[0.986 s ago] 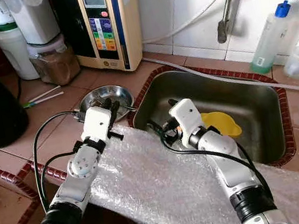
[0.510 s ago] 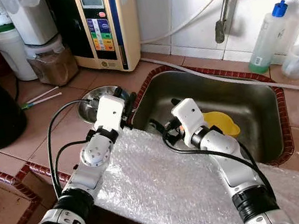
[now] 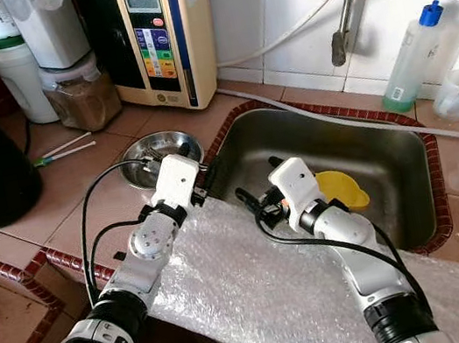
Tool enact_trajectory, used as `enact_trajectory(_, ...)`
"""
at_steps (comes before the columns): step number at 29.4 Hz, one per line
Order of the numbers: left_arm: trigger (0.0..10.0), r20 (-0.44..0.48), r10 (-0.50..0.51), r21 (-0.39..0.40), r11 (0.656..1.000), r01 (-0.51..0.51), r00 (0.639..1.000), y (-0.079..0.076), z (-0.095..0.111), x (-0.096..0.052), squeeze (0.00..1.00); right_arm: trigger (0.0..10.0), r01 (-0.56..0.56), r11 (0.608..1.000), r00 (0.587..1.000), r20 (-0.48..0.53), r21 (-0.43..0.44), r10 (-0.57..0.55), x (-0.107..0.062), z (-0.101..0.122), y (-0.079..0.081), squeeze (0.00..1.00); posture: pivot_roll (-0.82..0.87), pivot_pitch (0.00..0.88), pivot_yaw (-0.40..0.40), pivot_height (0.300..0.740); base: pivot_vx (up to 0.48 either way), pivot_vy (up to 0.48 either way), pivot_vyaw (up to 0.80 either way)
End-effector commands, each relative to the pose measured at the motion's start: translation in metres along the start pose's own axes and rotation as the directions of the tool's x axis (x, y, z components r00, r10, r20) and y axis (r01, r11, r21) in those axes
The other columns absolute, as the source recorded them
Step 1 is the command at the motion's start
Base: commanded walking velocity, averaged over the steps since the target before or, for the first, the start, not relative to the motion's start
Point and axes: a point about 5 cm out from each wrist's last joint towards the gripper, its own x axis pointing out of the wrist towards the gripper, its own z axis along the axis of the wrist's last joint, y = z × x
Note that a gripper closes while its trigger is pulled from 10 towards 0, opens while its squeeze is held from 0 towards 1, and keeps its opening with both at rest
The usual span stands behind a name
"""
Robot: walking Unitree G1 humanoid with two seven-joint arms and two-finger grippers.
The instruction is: Kitchen organization
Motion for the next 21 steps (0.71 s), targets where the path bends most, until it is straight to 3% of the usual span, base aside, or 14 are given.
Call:
enact_trajectory(1,10.0,0.004,-0.021,0.015,1.000,0.021,1.000,-0.003,0.003,0.003,1.00,10.0,0.008,1.000,1.000,0.007,-0.009,-0.008,-0.001,0.003,-0.001,1.00,-0.06,0.000,0.006,0.740,0.000,0.000,0.00)
enact_trajectory(8,10.0,-0.060,-0.025,0.078,0.997,0.029,0.998,-0.008,-0.005,0.003,0.96,10.0,0.005,1.000,1.000,0.002,-0.015,-0.005,-0.003,0.003,0.000,1.00,-0.07,0.000,0.008,0.740,0.000,0.000,0.00)
enact_trajectory(9,10.0,-0.065,-0.027,0.082,0.996,0.033,0.997,-0.008,-0.006,0.003,0.00,10.0,0.006,1.000,1.000,0.002,-0.015,-0.006,-0.004,0.003,0.000,1.00,-0.07,0.000,0.010,0.740,0.000,0.000,0.00)
enact_trajectory(21,10.0,-0.193,-0.021,0.112,0.993,0.043,0.981,-0.002,-0.020,0.003,0.00,10.0,0.024,1.000,1.000,-0.001,-0.020,-0.024,-0.007,0.003,-0.003,1.00,-0.08,0.000,0.019,0.740,0.000,0.000,0.00)
